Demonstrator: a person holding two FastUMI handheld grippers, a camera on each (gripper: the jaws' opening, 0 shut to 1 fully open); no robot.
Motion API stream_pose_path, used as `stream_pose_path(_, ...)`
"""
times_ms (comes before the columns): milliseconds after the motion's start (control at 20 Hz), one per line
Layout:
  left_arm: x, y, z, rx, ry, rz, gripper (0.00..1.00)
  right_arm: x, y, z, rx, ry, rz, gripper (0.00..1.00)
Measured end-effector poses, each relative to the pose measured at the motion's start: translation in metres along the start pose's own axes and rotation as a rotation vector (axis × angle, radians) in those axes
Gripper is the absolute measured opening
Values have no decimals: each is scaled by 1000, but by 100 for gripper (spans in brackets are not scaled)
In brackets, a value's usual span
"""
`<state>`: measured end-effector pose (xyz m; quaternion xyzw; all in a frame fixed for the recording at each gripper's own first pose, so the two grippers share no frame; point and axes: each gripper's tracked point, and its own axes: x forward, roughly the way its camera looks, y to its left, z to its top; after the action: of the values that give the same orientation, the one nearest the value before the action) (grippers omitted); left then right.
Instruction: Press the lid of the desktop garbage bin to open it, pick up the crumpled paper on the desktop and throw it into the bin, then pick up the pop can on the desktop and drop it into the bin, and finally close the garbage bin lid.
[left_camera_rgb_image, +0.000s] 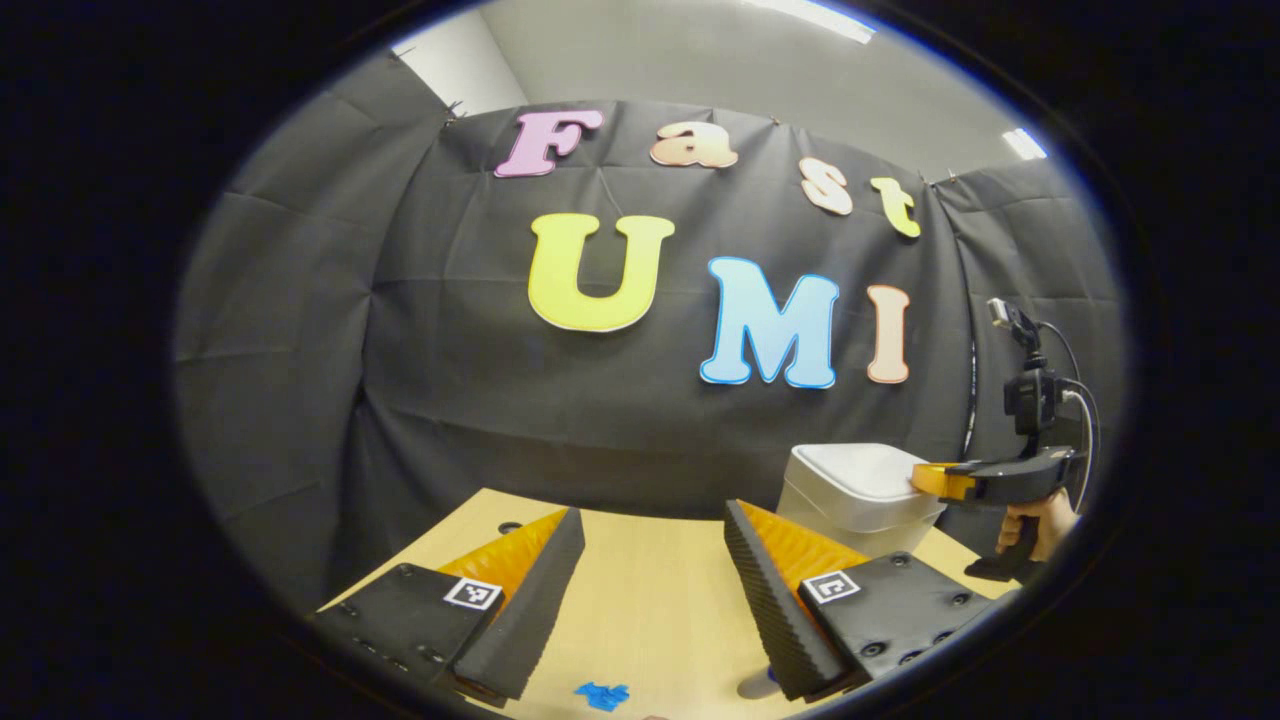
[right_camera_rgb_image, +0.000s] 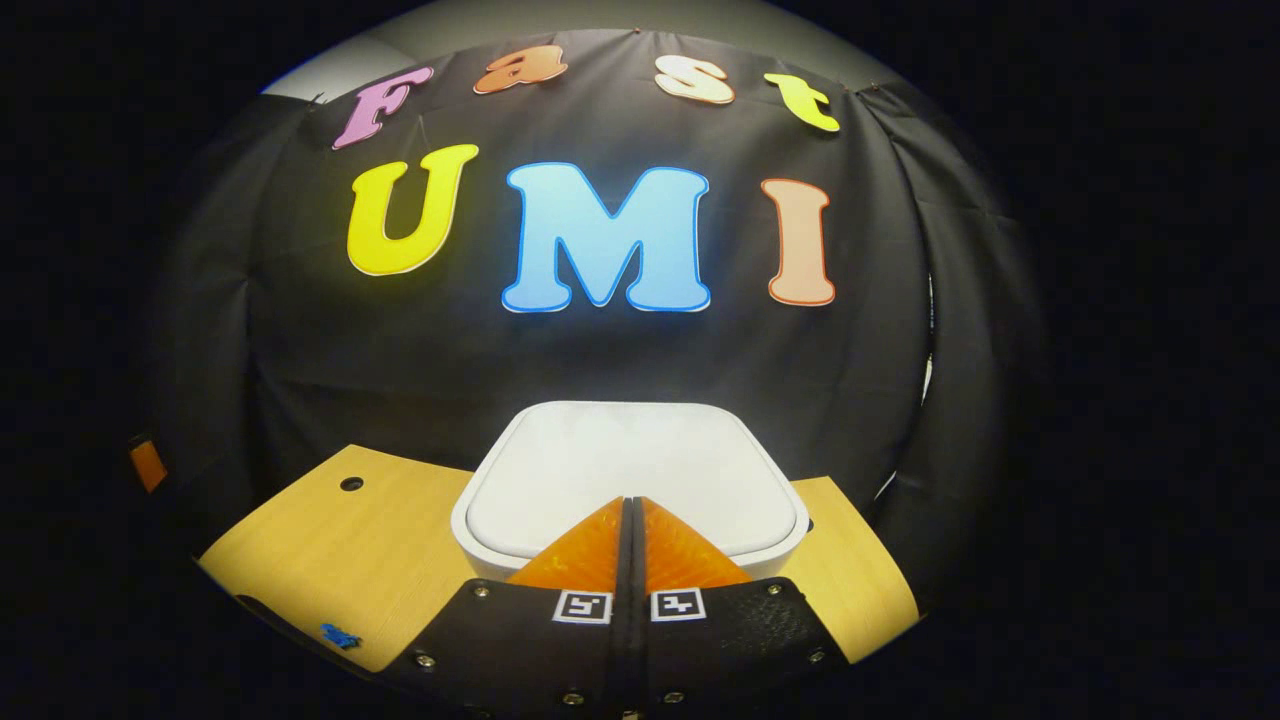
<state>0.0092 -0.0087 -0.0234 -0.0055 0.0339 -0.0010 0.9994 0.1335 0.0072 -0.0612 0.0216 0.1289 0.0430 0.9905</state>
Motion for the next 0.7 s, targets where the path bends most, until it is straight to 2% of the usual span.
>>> stream_pose_path(200,-5,10,1,6,-2,25,100,2,4,7,57,-8,17,0)
stream_pose_path(400,-7,15,2,7,-3,45,100,-1,3,57,64,-162,12,0)
stream_pose_path(700,-11,19,6,-1,-14,58,100,-16,5,109,51,-301,3,0)
